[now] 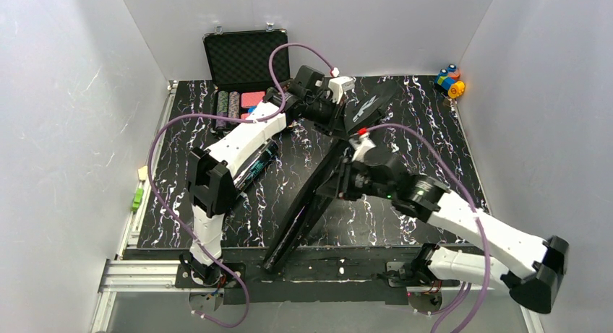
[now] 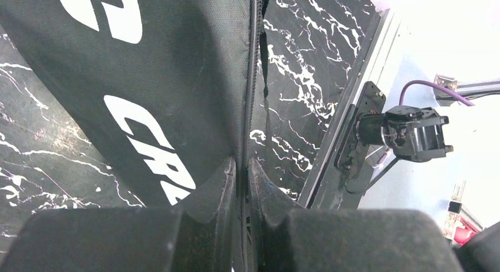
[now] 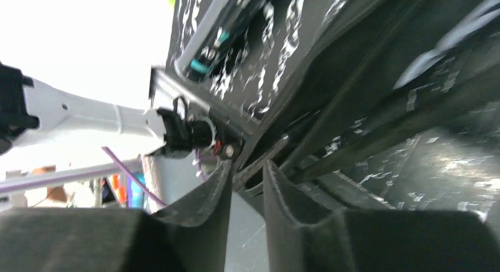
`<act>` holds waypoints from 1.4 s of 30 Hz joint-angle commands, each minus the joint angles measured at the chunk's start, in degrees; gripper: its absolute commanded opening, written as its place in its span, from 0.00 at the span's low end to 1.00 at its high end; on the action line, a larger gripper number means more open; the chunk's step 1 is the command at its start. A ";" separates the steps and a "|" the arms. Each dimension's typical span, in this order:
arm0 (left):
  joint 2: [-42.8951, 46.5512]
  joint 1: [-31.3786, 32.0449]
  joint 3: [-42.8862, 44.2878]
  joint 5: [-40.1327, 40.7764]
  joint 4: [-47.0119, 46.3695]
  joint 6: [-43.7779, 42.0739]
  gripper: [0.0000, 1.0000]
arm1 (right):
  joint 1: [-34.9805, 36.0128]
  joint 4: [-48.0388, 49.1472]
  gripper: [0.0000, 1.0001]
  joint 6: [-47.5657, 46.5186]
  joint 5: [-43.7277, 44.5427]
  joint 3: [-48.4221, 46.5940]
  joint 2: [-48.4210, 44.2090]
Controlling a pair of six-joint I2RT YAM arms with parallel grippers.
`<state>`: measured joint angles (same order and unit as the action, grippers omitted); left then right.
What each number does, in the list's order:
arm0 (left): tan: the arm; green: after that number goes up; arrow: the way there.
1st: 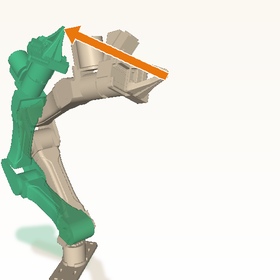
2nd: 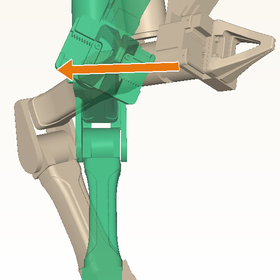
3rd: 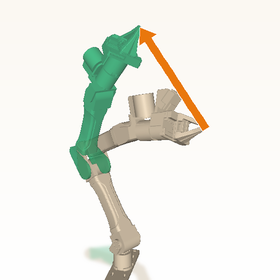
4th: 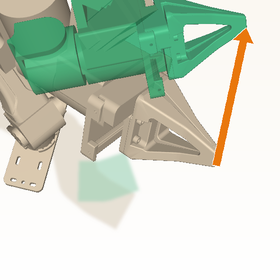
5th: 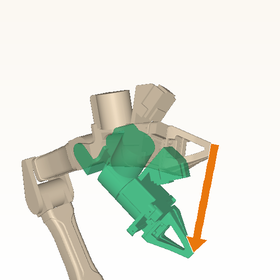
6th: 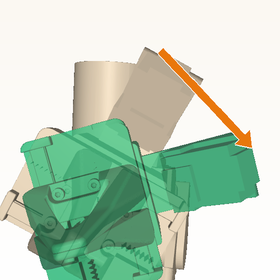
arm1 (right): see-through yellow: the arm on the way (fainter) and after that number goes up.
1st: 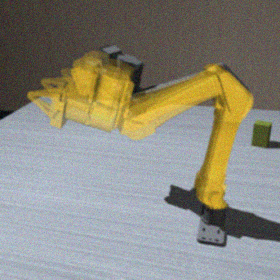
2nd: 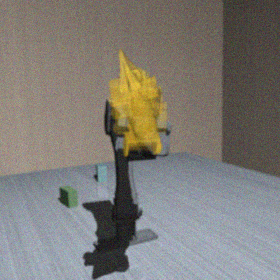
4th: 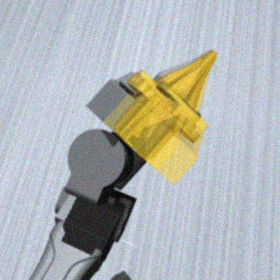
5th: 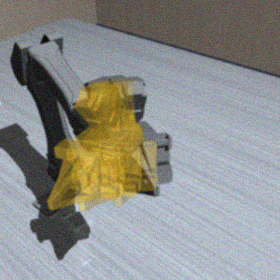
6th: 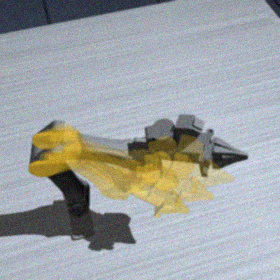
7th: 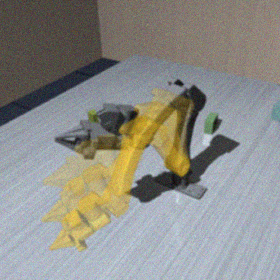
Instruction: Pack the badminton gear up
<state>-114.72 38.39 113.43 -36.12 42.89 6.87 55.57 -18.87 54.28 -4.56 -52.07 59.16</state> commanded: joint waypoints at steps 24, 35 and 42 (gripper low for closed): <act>15.12 -0.77 -9.54 -6.23 -4.85 5.48 0.00 | -18.92 8.09 0.60 0.20 -1.34 2.73 -8.62; 19.45 -0.80 -16.61 -8.28 -10.28 14.22 0.19 | -15.18 8.55 0.61 -1.89 2.59 2.02 -7.21; 18.79 -0.80 -16.88 -4.05 -9.98 14.39 0.13 | -4.30 -9.44 0.63 -2.29 17.25 -9.67 3.14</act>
<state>-98.56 37.71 97.10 -42.02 33.91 20.53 47.20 -16.69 51.88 2.26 -53.01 57.91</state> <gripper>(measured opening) 0.140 0.626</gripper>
